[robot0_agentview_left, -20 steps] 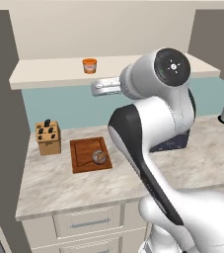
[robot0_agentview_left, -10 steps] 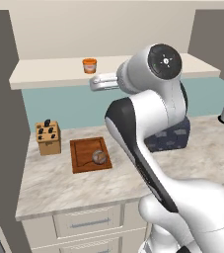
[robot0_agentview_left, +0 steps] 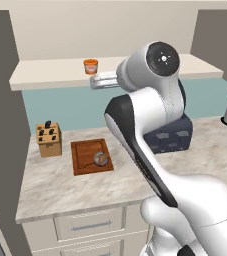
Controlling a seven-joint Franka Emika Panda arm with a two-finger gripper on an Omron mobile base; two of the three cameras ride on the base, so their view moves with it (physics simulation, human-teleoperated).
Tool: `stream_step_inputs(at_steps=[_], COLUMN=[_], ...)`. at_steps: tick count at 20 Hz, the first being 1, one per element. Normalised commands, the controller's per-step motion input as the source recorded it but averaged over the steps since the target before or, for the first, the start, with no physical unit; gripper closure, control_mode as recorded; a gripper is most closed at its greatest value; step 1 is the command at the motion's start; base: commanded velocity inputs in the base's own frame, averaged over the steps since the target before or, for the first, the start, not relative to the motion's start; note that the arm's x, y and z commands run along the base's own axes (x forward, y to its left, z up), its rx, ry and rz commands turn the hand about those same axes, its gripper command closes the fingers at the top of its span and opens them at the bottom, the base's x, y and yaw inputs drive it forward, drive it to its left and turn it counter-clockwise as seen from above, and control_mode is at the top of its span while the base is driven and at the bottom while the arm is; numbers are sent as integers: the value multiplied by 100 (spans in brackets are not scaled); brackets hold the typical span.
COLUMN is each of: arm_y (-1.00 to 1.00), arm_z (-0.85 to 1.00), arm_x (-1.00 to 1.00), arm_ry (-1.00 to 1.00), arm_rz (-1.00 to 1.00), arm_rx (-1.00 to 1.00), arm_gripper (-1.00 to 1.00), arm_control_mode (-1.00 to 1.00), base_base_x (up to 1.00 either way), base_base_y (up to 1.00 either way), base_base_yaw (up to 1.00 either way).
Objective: Pick the bread, place it on the cutting board, pick the jam, place it on the counter, and close the cabinet.
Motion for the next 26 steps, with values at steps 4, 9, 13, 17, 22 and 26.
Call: stream_step_inputs(at_steps=[4,9,13,17,22,26], arm_y=[0,1,1,1,0,1], arm_z=[0,0,0,0,0,0], arm_x=[16,16,16,18,20,16], arm_ry=[0,0,0,0,0,0], arm_rz=[0,0,0,0,0,0], arm_rx=[0,0,0,0,0,0], arm_gripper=[-100,-100,-100,-100,-100,-100], arm_control_mode=[-100,-100,-100,-100,-100,-100], base_base_x=[0,0,0,0,0,0], base_base_y=[0,0,0,0,0,0], base_base_yaw=[0,0,0,0,0,0])
